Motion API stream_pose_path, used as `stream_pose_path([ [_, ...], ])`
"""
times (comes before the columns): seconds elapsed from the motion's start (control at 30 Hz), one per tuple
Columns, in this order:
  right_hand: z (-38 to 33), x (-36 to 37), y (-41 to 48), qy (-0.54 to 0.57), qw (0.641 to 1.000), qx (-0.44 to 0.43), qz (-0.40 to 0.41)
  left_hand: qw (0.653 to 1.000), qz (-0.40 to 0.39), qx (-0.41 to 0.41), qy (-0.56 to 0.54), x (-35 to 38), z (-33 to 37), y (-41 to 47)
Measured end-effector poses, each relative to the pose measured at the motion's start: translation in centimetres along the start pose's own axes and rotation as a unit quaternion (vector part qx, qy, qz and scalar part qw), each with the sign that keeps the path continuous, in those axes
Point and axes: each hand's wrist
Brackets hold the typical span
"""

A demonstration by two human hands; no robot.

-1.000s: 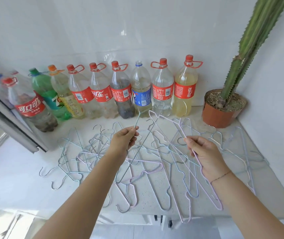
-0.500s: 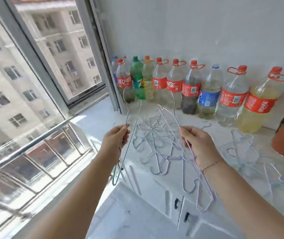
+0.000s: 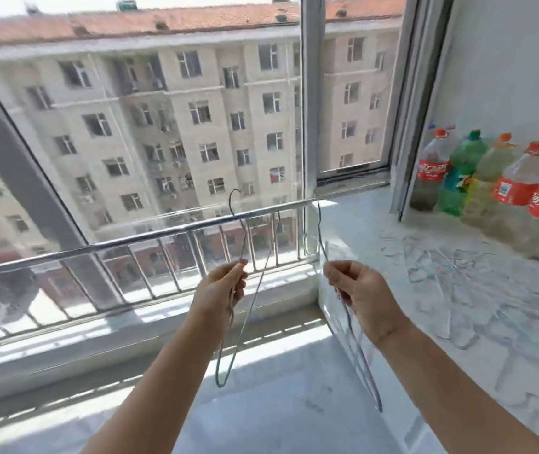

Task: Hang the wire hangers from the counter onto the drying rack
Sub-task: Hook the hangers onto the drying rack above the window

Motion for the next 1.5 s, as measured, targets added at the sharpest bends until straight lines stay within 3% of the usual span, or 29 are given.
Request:
stream_pose_path([
  [0.53,11.9,43.5,-14.6,0.064,0.947,0.106,-0.296,0.961,0.259,0.059,-0.072,-43.2,10.9,-20.3],
  [0.87,17.1,65.5,-23.8,0.062,0.891,0.126,-0.432,0.915,0.375,0.107,-0.101,-62.0,16.6,-29.7],
  [1.1,21.5,79.8,-26.8,0.044,0.866,0.098,-0.488,0.885,0.434,0.139,-0.091,-73.3,20.2,-31.1],
  [1.33,22.7,95.5,-27.3,0.077,0.847,0.086,-0.519,0.878,0.447,0.16,-0.068,-85.1,26.6,-29.9],
  [1.5,21.8,104.9,-27.2,0.104,0.854,0.071,-0.505,0.88,0.441,0.169,-0.055,-92.4,32.0,-28.2],
])
Point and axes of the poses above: each hand's wrist, its own y-axis towards the middle knuckle, its own x-axis out of the palm, z = x × y, and after that the axes turned 6 degrees about y, right-handed
